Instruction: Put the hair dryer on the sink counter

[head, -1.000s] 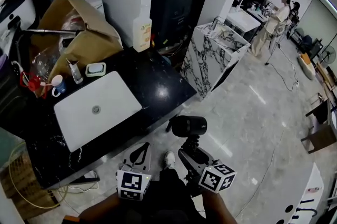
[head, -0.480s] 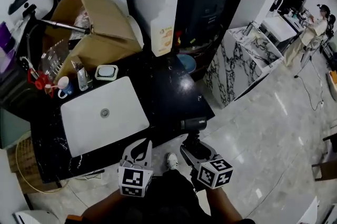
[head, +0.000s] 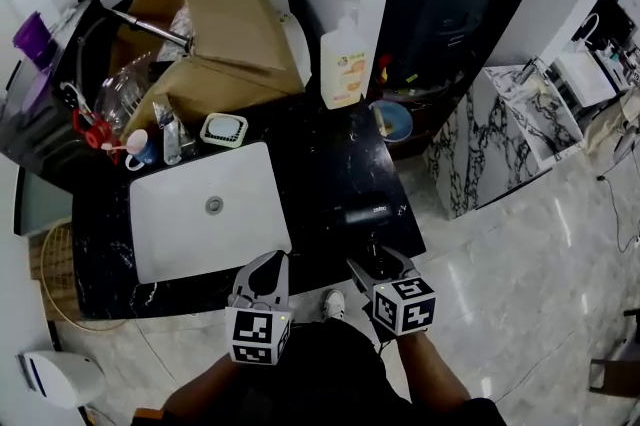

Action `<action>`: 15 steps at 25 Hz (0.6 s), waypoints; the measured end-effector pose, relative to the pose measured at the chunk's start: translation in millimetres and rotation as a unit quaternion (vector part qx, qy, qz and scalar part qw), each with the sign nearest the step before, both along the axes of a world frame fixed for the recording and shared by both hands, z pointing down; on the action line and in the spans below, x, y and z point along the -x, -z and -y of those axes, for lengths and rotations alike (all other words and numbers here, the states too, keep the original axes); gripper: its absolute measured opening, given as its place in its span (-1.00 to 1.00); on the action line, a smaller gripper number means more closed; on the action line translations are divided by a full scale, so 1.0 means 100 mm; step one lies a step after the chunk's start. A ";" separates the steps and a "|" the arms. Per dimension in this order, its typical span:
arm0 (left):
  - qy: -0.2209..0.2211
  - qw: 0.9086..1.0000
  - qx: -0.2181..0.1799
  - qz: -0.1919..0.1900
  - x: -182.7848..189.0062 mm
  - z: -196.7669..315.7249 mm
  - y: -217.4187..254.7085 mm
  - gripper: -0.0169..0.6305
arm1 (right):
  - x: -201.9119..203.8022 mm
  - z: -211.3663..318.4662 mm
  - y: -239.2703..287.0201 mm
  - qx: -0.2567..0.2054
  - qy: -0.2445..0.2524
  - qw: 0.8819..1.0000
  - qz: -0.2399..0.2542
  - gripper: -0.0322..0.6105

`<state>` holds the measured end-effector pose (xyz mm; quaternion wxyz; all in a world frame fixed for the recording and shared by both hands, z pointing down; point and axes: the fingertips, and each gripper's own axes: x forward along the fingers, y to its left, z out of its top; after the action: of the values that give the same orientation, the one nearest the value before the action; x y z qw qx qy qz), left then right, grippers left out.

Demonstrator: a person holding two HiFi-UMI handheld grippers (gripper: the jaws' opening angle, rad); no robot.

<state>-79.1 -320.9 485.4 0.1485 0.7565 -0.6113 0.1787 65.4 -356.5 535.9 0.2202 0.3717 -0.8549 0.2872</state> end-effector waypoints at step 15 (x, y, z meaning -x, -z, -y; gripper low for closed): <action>0.068 0.997 0.035 0.020 0.14 0.15 -0.17 -0.92 | 0.19 0.50 -0.35 0.022 0.056 0.997 -0.051 -0.11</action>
<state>-93.3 -335.5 502.1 0.1740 0.7037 -0.6578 0.2045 46.6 -406.9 571.2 0.2879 0.3326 -0.8552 0.2741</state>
